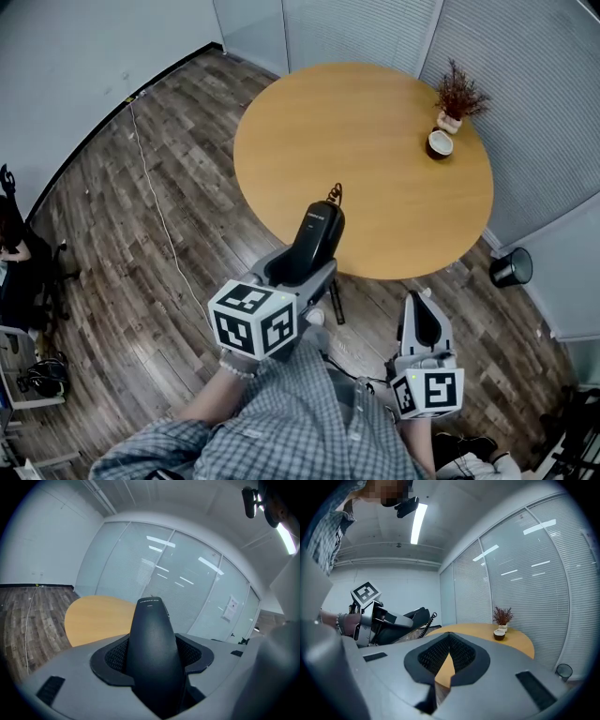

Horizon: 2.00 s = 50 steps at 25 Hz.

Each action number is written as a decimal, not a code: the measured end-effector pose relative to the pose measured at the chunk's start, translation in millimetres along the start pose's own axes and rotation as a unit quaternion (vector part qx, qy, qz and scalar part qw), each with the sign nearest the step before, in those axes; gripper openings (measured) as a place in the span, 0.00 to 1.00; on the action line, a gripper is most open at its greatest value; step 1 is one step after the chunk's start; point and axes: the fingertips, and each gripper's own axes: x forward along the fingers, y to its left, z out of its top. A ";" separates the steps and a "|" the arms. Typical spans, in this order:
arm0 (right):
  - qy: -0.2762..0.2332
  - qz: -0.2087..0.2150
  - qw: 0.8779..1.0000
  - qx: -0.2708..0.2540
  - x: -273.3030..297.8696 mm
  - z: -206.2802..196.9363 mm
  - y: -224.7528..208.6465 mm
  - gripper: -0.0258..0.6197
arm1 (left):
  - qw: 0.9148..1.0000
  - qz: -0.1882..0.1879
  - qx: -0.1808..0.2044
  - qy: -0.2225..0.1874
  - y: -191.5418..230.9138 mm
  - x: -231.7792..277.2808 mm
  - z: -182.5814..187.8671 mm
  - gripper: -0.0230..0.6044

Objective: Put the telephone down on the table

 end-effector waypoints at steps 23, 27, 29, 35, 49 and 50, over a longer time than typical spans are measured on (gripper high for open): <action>0.009 -0.026 1.000 0.009 120.6 15.1 -54.9 0.05 | 0.999 -0.003 0.004 0.034 65.1 136.5 60.9 0.48; 0.018 -0.016 1.000 0.015 132.8 12.6 -74.5 0.05 | 0.999 0.012 0.002 0.038 69.5 167.8 65.8 0.48; 0.024 -0.008 0.999 0.020 138.3 11.0 -87.0 0.05 | 0.999 0.023 0.004 0.039 72.1 184.0 69.3 0.48; 0.042 0.018 0.999 0.029 151.7 3.4 -127.3 0.05 | 0.997 0.062 0.001 0.045 82.0 234.5 72.8 0.48; 0.085 0.052 0.994 0.045 170.6 -26.4 -184.5 0.05 | 0.984 0.160 -0.006 0.078 138.7 355.4 57.4 0.48; 0.087 0.054 0.994 0.046 171.6 -28.5 -187.3 0.05 | 0.983 0.166 -0.003 0.083 143.2 363.8 55.1 0.48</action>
